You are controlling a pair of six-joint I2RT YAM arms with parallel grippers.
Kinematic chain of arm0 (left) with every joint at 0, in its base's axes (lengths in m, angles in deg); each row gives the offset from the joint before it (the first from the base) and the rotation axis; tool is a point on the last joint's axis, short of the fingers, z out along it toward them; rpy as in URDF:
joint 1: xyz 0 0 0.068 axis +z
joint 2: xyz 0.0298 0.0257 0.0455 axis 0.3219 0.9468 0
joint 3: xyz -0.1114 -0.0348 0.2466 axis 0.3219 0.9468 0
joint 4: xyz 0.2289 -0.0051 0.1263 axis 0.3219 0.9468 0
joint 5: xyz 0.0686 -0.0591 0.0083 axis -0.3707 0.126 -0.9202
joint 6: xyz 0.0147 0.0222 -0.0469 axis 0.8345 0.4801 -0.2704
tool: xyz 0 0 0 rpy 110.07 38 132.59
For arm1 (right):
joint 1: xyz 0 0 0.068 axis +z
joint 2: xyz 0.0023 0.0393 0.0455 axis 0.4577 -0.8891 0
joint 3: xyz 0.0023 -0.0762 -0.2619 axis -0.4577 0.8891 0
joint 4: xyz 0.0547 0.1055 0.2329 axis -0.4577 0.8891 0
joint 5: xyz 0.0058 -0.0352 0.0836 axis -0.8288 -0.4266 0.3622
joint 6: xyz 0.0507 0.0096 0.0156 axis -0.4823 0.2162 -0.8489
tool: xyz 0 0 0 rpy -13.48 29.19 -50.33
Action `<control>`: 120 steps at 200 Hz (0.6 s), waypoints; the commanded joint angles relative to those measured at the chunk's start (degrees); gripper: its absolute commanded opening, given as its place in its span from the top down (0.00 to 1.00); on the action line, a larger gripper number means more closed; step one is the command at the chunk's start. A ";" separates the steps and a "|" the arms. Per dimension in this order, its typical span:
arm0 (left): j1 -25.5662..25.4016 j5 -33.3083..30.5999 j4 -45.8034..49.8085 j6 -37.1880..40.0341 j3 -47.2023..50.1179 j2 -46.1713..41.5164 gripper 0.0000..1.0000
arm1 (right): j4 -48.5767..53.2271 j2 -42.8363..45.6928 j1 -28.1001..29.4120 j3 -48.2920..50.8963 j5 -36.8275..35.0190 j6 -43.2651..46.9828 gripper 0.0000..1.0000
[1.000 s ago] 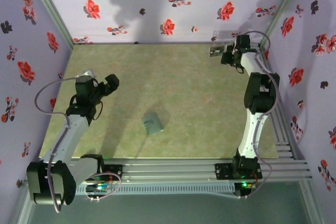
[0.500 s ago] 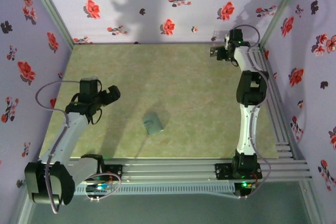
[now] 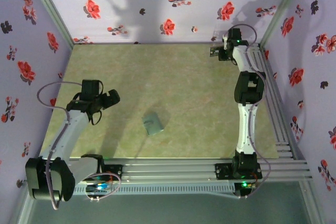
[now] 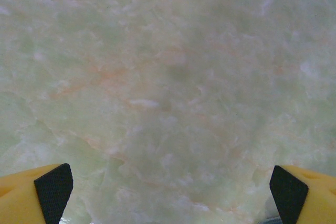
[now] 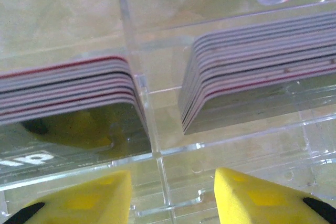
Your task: Put the credit cards into the card holder
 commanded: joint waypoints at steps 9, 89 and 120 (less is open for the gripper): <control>-0.44 -1.35 2.21 0.41 -2.27 0.65 0.00 | 4.39 -1.60 1.21 -2.01 -2.46 1.85 0.60; -0.47 -3.49 3.57 0.93 -3.00 -1.93 0.00 | 5.74 5.83 6.87 3.06 -4.08 1.01 0.67; -0.49 -3.50 2.76 0.27 -1.85 -3.48 0.01 | 4.43 12.33 11.44 10.90 -5.58 -5.20 0.68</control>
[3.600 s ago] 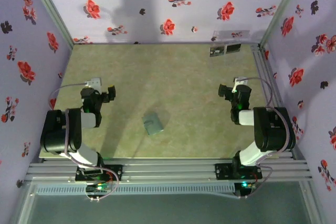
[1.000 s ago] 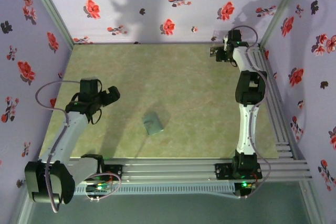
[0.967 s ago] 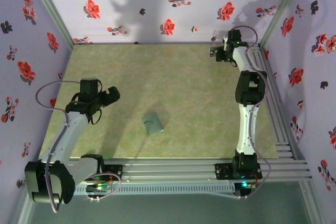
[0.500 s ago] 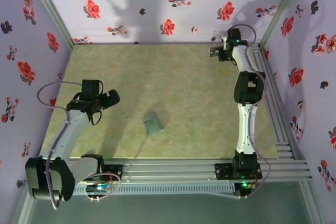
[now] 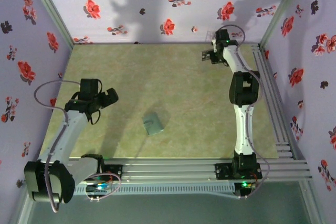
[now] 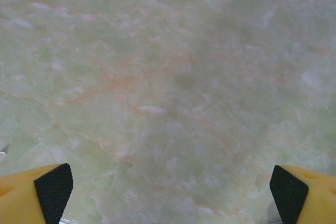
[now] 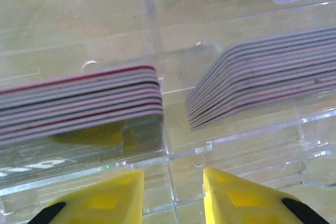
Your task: Put the credit cards into the card holder
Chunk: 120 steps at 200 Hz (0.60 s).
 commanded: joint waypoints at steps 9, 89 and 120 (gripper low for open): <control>-0.36 -1.01 0.65 0.07 -0.25 -2.13 0.00 | 0.22 10.20 6.18 8.76 -2.64 -6.45 0.68; -0.42 0.51 0.82 0.65 0.35 -0.68 0.00 | -12.45 22.87 22.49 33.77 -7.57 -23.51 0.68; -0.42 2.09 -0.64 0.18 1.35 -0.04 0.00 | -17.25 24.33 26.60 38.66 -7.09 -27.31 0.68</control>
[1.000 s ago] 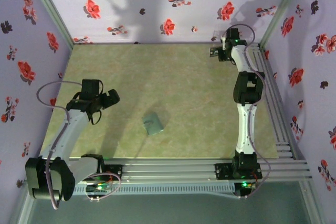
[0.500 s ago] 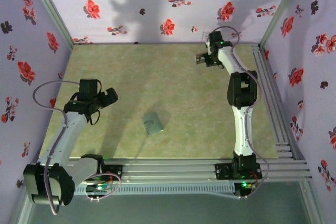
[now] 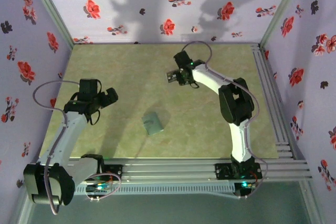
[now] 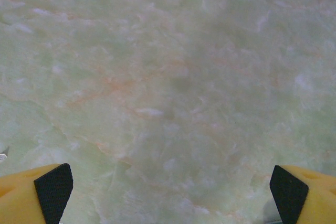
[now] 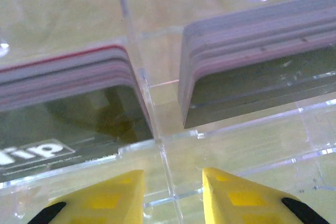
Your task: Put the credit cards into the card holder
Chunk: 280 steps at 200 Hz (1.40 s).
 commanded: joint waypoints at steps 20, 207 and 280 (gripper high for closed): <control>-0.44 1.62 -0.24 -0.44 0.99 0.83 0.00 | -3.84 2.18 4.13 1.39 -2.02 -6.71 0.67; -6.42 29.05 4.25 -8.28 6.71 7.02 0.11 | -6.03 19.46 16.64 22.24 30.22 -7.48 0.47; -5.50 25.23 7.37 -5.88 -1.00 10.85 0.09 | -2.14 15.03 21.54 25.75 31.75 -4.32 0.46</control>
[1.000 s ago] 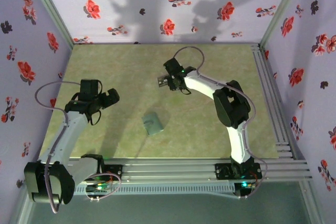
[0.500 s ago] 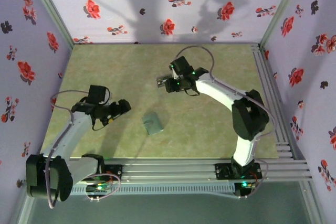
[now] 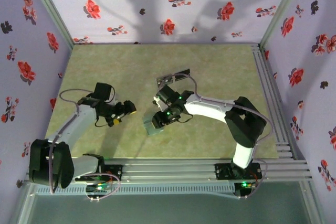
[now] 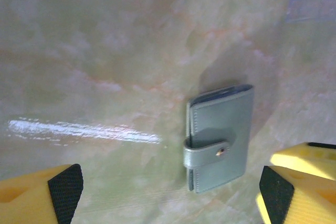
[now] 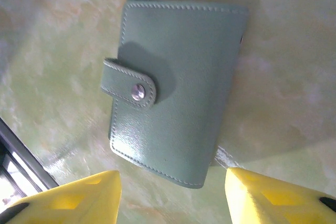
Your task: Put the credit cards into the card holder
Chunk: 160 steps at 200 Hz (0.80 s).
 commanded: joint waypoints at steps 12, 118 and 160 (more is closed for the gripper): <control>0.82 -1.70 3.06 2.41 -3.78 1.17 0.09 | 2.66 -2.11 1.24 1.43 -0.78 0.28 0.46; 1.24 -2.91 4.69 5.37 -3.92 1.00 0.09 | 2.26 -6.32 1.58 -1.23 -3.53 4.41 0.76; 1.33 -1.53 4.60 5.63 -3.68 1.60 0.08 | 10.70 -3.71 1.50 -3.28 -8.93 12.80 0.89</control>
